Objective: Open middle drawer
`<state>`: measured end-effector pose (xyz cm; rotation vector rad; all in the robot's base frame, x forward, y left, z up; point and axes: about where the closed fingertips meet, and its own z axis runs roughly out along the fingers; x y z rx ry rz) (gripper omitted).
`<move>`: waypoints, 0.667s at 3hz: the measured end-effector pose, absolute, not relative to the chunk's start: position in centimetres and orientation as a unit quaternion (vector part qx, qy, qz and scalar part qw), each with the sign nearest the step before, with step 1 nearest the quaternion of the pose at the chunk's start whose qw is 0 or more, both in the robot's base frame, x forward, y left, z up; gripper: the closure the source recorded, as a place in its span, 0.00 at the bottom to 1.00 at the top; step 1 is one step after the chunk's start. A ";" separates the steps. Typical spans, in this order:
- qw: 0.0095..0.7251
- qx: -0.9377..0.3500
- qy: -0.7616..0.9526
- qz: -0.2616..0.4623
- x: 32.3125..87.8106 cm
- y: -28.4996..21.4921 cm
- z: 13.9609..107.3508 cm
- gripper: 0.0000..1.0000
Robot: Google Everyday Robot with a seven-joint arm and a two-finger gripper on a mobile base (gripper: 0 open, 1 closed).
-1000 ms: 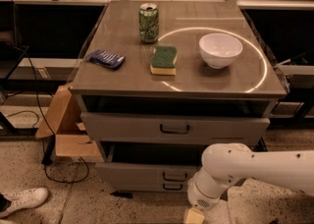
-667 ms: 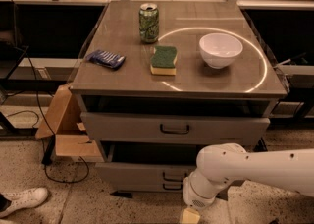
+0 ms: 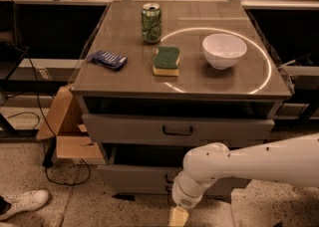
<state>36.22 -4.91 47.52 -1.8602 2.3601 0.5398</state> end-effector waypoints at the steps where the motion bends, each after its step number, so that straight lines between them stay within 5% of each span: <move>1: 0.048 -0.611 0.773 0.165 37.3 -4.5 47.2 0.00; 2: 0.052 -0.612 0.774 0.155 38.3 -4.3 46.9 0.00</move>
Offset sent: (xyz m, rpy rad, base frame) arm 0.0362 0.0090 -0.0084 -0.0364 -0.0645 -0.0074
